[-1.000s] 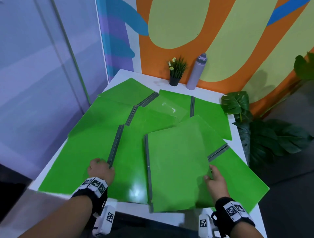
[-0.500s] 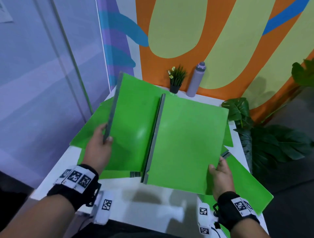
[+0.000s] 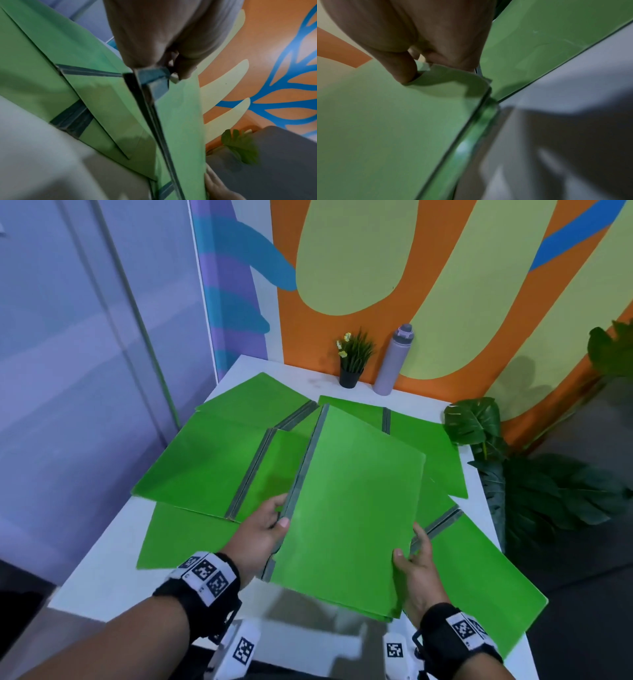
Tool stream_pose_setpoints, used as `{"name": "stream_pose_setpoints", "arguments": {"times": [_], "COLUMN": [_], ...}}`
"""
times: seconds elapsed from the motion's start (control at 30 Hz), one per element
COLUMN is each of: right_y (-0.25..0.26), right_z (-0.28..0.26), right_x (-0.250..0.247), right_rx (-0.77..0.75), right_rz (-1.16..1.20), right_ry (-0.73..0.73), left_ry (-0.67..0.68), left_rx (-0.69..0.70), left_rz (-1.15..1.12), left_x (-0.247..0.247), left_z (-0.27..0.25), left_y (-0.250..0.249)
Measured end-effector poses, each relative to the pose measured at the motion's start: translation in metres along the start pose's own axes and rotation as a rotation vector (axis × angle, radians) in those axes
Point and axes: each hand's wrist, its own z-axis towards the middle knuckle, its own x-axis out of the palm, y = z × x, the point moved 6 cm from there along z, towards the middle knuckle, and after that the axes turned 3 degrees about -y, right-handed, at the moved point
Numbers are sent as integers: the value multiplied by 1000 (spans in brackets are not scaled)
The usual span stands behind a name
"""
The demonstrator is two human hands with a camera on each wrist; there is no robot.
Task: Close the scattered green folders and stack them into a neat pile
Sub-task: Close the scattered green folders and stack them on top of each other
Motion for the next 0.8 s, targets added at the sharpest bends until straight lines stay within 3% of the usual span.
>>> {"name": "stream_pose_setpoints", "arguments": {"times": [0.07, 0.2, 0.37, 0.47, 0.57, 0.7, 0.8], "right_y": [2, 3, -3, -8, -7, -6, -12], "right_z": [2, 1, 0, 0, 0, 2, 7], "right_x": [-9, -21, -30, -31, -32, -35, -33], "right_rx": [-17, 4, 5, -18, -2, 20, 38], "right_rz": [-64, -159, -313, -415, -381, -234, -184], "right_ry": [-58, -119, -96, -66, -54, -64, -64], "left_ry": [60, -17, 9, 51, 1, -72, -180], "left_rx": [-25, -75, -258, -285, -206, -137, -236], "left_rz": [151, 704, 1065, 1127, 1198, 1053, 1053], "left_x": [-2, -31, -57, -59, -57, -57, -67], "left_z": [14, 53, 81, 83, 73, 48, 34], "left_y": [13, 56, 108, 125, 128, 136, 136]}}
